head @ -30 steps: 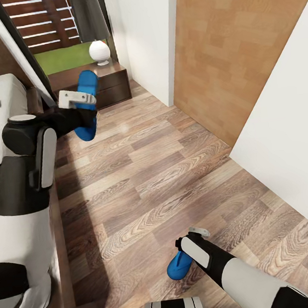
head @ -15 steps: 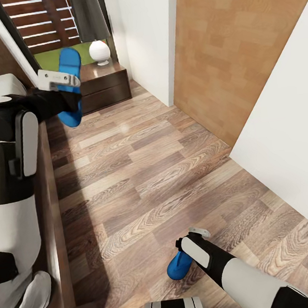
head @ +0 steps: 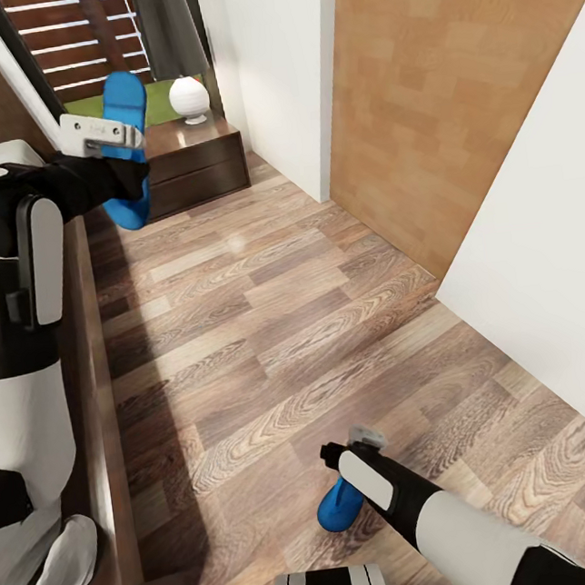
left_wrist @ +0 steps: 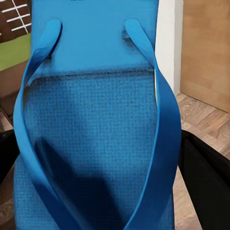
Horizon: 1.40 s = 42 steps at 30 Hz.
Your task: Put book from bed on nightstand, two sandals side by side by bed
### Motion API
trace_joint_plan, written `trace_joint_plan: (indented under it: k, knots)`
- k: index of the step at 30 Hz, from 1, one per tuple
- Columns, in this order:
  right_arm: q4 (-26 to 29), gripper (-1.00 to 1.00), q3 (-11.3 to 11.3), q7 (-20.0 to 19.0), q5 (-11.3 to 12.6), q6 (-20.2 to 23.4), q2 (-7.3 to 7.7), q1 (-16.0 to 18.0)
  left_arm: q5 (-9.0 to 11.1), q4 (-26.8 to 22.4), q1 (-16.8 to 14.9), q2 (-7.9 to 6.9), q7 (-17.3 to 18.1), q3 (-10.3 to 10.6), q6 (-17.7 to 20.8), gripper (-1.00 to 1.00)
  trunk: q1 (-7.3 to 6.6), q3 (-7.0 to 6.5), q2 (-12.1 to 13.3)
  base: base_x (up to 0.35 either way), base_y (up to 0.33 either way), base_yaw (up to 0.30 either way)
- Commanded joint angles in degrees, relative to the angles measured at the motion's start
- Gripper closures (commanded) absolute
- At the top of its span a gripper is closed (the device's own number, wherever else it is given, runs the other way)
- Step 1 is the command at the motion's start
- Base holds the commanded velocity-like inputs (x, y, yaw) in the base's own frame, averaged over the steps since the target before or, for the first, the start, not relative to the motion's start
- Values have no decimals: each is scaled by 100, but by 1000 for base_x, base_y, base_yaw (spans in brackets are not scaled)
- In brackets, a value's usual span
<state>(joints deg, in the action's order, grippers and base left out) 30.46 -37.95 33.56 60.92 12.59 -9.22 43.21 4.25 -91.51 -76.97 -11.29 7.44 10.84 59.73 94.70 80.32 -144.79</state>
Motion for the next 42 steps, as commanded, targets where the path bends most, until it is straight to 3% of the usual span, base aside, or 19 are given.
trace_joint_plan:
  k: [1,42]
  knots:
    - [7,-100,-29,22,16,5,1,5,41,-4,-6,-7,-24,6,27,100,-1,4,-2,0,0,0]
    - [-22,-100,71,-52,53,-141,10,-37,41,-4,1,-14,-24,14,27,100,-1,39,-2,0,0,62]
